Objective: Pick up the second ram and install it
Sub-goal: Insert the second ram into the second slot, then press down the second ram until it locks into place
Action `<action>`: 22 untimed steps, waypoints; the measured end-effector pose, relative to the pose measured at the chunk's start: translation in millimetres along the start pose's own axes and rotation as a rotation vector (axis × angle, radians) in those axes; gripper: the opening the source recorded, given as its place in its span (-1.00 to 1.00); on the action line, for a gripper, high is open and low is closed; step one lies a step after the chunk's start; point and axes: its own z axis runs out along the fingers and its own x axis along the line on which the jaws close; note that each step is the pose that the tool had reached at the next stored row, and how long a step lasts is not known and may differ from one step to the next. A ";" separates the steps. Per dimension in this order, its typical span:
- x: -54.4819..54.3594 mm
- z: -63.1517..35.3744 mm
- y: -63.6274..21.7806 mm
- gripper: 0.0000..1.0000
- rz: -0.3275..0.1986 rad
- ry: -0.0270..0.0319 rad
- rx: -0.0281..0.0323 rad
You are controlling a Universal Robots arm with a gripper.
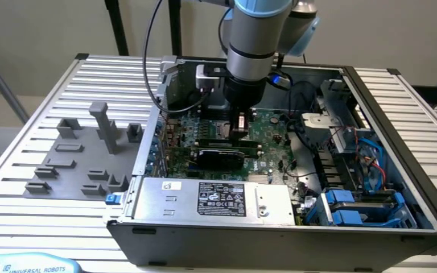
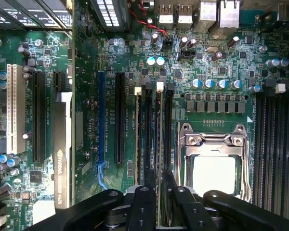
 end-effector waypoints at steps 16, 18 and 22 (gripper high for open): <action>-0.1 -8.6 0.4 -0.79 0.000 0.0001 -0.0001; -0.1 -8.5 0.4 -0.79 0.000 0.0001 -0.0001; -0.1 -8.5 0.4 -0.79 0.000 0.0002 -0.0001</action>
